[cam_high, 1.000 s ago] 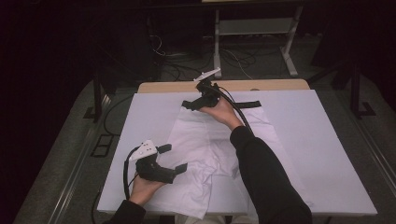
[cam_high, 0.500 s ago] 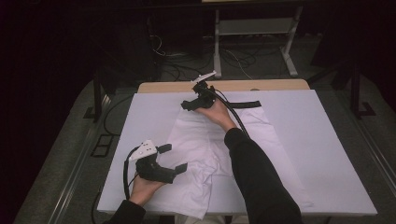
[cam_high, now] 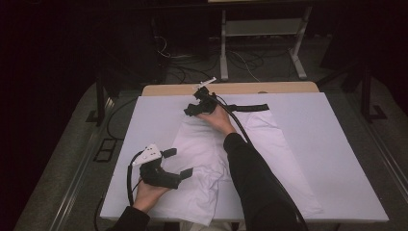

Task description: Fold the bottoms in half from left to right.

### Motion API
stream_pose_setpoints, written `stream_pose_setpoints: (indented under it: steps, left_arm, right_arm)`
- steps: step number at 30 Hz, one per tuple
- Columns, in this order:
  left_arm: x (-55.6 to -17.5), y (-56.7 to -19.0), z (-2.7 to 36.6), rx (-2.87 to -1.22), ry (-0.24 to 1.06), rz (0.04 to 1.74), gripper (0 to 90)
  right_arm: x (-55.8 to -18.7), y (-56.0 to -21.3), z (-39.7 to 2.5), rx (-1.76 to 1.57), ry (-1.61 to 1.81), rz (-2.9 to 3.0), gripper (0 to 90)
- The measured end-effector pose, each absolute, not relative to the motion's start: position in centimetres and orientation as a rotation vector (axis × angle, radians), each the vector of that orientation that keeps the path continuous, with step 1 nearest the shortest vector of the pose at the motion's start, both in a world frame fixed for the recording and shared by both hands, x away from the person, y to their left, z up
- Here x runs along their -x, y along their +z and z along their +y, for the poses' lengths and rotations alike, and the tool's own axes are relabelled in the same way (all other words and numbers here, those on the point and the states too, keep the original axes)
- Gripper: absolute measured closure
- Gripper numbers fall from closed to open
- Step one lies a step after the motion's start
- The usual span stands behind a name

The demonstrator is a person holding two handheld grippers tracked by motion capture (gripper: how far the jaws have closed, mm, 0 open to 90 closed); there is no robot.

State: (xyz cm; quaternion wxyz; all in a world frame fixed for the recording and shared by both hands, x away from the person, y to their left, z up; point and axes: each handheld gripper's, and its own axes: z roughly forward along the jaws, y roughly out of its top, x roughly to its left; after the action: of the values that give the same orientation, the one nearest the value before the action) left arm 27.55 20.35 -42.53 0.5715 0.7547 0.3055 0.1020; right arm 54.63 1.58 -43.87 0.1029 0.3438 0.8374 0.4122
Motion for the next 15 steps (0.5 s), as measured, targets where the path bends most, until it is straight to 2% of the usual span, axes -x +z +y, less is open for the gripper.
stream_pose_setpoints:
  steps: [5,10,15]
  left_arm:
    - [-27.5,-42.5,20.4,-1.77,0.239,0.715,0.0]
    - [-27.6,-42.5,20.4,-1.769,0.236,0.717,0.0]
    - [-27.6,-42.5,20.4,-1.768,0.234,0.718,0.0]
  right_arm:
    - [-55.0,-44.2,2.1,-1.022,1.21,2.464,14.2]
    - [-55.4,-44.4,2.5,-1.028,1.177,2.461,16.8]
    - [-55.5,-44.9,3.2,-1.031,1.158,2.47,29.9]
